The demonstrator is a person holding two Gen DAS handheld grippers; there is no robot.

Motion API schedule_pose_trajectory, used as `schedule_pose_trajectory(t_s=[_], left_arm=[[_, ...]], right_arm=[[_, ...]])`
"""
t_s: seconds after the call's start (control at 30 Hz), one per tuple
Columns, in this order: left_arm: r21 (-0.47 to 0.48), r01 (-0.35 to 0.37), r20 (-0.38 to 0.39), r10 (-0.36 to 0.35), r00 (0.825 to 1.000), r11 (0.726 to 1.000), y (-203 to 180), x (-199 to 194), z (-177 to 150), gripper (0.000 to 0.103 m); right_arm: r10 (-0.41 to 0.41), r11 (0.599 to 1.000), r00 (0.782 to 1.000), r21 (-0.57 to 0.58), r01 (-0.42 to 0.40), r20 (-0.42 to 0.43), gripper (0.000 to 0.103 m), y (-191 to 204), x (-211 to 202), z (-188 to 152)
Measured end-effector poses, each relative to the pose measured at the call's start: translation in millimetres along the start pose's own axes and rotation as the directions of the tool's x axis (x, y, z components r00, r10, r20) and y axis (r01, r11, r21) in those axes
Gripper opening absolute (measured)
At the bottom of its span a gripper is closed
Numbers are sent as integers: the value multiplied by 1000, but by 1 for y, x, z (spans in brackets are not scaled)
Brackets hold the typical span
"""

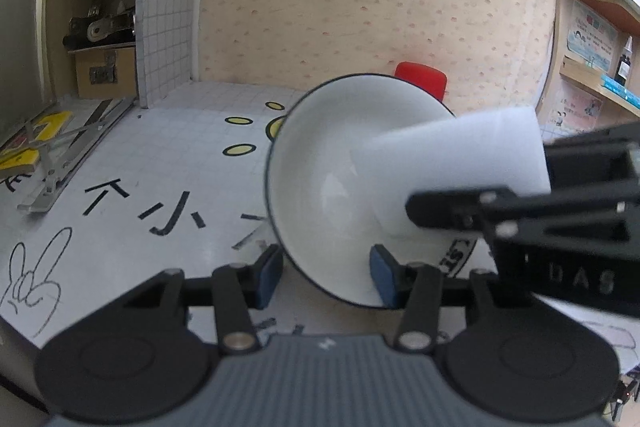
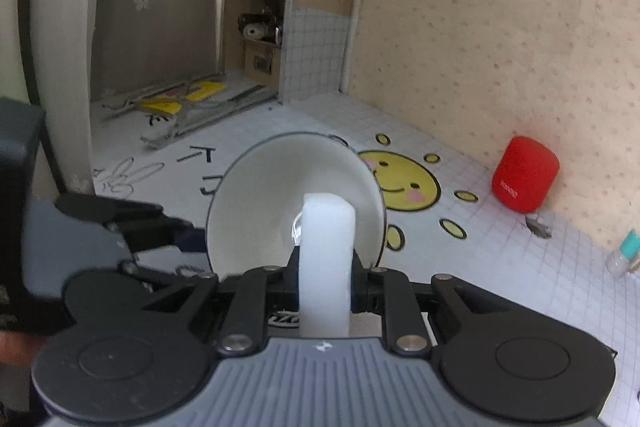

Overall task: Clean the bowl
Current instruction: 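Rotate the bowl with the left gripper while the right gripper rubs the sponge along the inner wall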

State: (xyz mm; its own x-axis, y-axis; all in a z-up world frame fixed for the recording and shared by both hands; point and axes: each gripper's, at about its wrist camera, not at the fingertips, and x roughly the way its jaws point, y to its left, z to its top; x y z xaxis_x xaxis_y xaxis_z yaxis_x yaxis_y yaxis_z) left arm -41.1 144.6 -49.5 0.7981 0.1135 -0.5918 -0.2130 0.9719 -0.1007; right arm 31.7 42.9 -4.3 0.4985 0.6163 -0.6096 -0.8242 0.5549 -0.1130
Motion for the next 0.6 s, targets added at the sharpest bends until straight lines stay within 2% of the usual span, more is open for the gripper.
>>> schedule_pose_trajectory(t_s=[0.17,0.3,0.47,0.6], left_arm=[[-26,-22,7,22,1000,999,8,7,7,48],[-29,-12,0,12,1000,1000,11,14,14,50],[-21,7,27,-6,1000,1000,11,19,13,56],[-30,26,29,-26,999,999,13,25,16,57]], right_arm=[[-14,1000,1000,13,14,-2,18,-5,-1,-1],[-8,1000,1000,26,8,-1,18,-6,2,-2],[-17,1000,1000,25,17,2,18,-7,4,-2],[-28,999,1000,18,28,9,18,-6,4,-1]])
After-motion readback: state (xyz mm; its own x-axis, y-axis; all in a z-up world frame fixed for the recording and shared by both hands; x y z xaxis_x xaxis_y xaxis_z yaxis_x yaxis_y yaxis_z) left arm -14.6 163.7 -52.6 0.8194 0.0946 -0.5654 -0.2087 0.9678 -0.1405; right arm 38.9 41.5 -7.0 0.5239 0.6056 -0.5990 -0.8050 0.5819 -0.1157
